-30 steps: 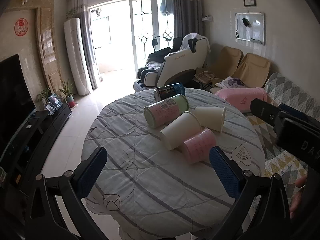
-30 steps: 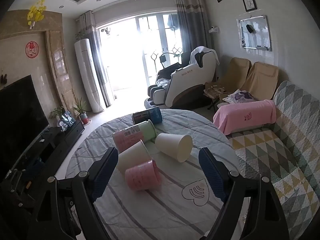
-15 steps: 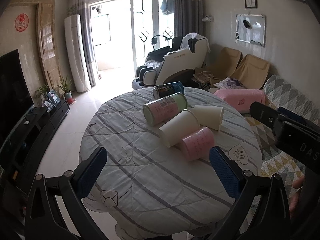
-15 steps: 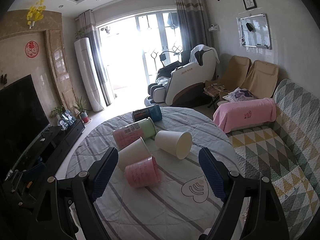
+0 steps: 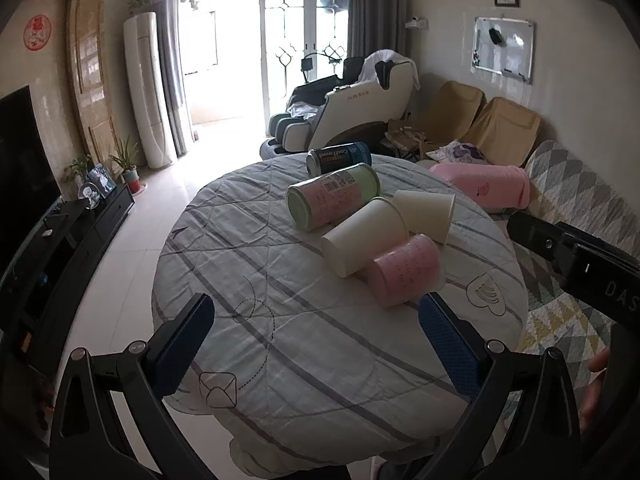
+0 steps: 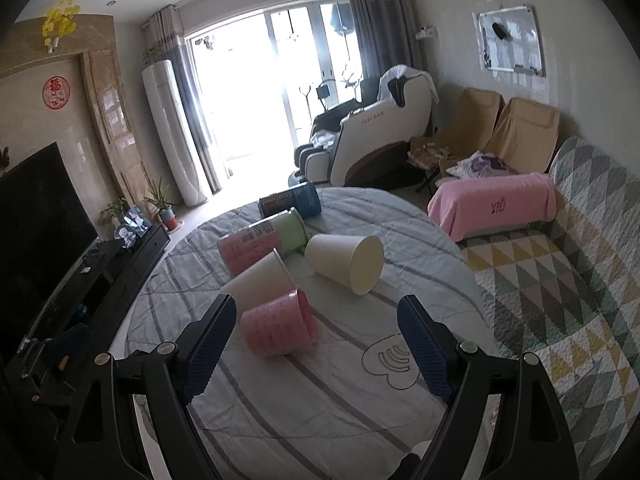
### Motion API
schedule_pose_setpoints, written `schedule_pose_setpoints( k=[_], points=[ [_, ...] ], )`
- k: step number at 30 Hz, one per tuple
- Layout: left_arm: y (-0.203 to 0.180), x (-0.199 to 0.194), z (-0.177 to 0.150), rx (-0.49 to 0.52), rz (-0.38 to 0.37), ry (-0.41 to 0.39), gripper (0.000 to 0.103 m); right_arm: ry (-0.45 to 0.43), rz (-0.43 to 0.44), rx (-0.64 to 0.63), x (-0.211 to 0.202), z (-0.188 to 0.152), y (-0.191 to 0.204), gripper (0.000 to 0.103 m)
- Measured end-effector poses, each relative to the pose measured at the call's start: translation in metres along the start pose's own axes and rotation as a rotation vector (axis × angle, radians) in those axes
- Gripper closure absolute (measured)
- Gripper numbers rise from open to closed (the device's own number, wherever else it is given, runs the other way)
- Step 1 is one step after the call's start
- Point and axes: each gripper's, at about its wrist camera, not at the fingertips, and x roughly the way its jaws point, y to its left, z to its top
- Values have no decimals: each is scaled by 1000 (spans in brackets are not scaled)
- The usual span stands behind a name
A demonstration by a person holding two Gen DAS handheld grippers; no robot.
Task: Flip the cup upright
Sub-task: 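Move both tools toward the cans lying on the table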
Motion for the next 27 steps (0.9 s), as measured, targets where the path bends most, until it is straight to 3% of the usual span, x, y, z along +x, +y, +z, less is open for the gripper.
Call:
schedule_pose_setpoints(
  k=[13,23,27],
  points=[
    [8,23,23,25,-1,21,0,46,2,-9,28,8,-2,19],
    [0,54,39,86,-41,54,0,78,4,-15,54,20,-11,19],
    [1,70,54,98,-91,71,0,85,16,-15,68,30,-15,19]
  ],
)
